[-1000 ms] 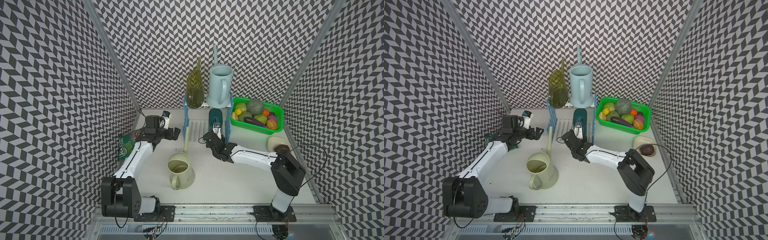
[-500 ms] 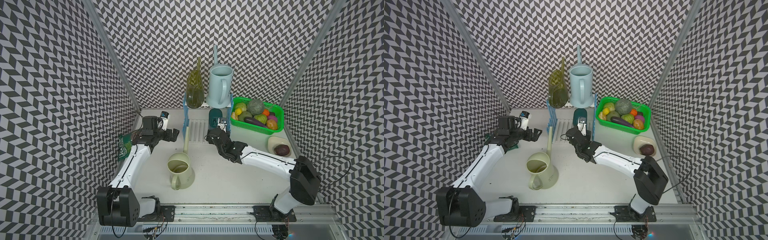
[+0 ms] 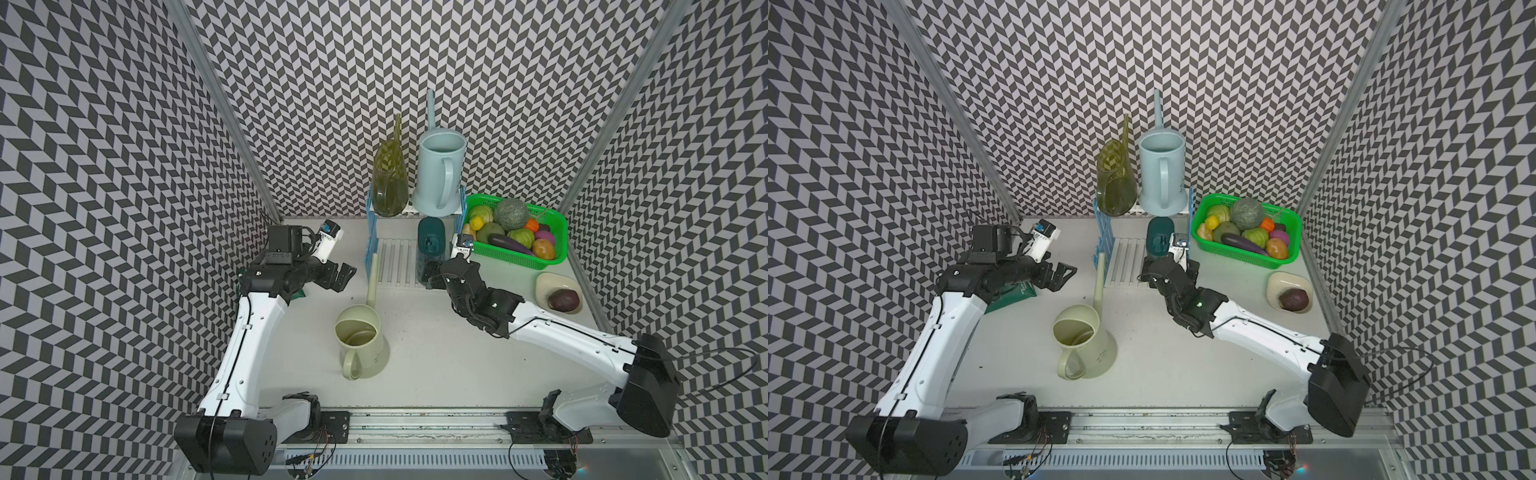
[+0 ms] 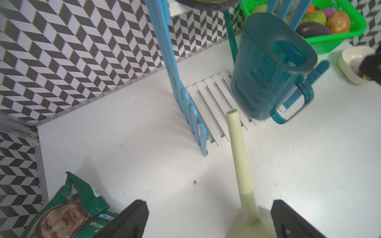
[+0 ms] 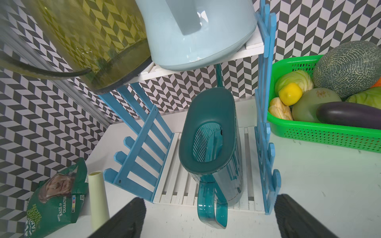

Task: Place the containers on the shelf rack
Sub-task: 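Place the container on the shelf, then pick up a container from the center of the board.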

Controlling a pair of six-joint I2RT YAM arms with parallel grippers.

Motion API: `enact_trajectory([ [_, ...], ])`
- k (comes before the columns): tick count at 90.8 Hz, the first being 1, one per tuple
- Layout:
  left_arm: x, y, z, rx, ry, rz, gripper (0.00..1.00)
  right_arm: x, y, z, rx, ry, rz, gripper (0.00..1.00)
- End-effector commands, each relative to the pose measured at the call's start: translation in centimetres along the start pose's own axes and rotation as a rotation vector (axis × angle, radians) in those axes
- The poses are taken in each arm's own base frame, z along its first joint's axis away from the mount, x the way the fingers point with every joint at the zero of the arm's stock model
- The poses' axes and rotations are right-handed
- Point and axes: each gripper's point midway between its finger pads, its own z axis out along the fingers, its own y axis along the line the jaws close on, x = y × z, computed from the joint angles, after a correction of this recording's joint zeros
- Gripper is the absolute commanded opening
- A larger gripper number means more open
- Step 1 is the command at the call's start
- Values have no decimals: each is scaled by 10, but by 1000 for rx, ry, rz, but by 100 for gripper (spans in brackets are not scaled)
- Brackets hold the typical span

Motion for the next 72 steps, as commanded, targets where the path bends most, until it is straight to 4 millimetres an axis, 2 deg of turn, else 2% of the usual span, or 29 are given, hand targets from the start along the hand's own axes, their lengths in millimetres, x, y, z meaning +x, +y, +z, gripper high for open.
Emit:
enact_trajectory([
  [1, 27, -26, -23, 87, 103, 99, 100, -9, -5, -12, -8, -30, 4, 100],
  [20, 47, -48, -47, 160, 189, 187, 100, -18, -15, -22, 8, -64, 14, 100],
  [29, 58, -49, -50, 136, 218, 209, 100, -21, -19, -26, 9, -80, 24, 100],
  [43, 75, -59, -48, 129, 267, 269, 100, -22, -21, -28, 11, -90, 25, 100],
  [53, 77, -67, -44, 152, 279, 273, 100, -22, -20, -27, 8, -89, 26, 100],
  [72, 86, -68, -36, 167, 294, 285, 100, -17, -21, -26, 10, -76, 26, 100],
])
